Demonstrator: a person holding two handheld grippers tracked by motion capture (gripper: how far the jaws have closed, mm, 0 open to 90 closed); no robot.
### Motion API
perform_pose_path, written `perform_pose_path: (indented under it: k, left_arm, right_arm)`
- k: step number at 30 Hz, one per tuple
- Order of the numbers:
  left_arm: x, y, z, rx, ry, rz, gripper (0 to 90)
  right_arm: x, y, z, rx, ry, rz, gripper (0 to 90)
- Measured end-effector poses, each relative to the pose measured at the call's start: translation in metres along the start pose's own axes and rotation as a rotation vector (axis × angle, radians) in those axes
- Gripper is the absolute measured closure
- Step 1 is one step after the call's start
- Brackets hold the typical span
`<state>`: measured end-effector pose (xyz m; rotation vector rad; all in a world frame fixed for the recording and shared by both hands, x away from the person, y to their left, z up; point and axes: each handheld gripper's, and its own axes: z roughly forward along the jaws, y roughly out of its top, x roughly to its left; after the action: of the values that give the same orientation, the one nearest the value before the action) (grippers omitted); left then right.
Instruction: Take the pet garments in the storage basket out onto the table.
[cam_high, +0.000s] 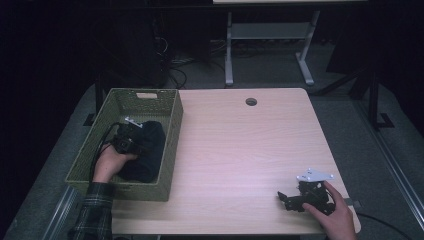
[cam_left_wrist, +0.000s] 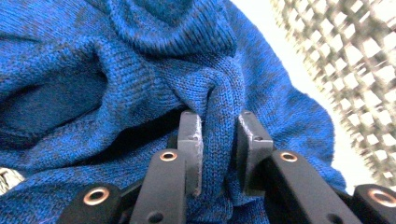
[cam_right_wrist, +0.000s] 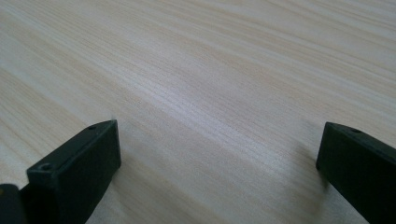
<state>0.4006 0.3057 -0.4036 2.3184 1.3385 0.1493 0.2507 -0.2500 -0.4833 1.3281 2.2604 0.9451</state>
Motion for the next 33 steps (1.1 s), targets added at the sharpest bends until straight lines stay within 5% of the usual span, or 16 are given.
perform_pose_path:
  k: [5, 22, 33]
  left_arm:
    - [0.002, -0.001, -0.017, -0.087, -0.012, -0.010, 74.6]
    - [-0.001, -0.002, -0.067, -0.427, -0.149, -0.049, 75.0]
    - [-0.007, -0.002, -0.095, -0.533, -0.175, -0.018, 75.0]
  right_arm:
    - [0.000, 0.000, 0.000, 0.000, 0.000, 0.000, 0.0]
    - [0.000, 0.000, 0.000, 0.000, 0.000, -0.001, 0.0]
    - [0.000, 0.000, 0.000, 0.000, 0.000, -0.001, 0.0]
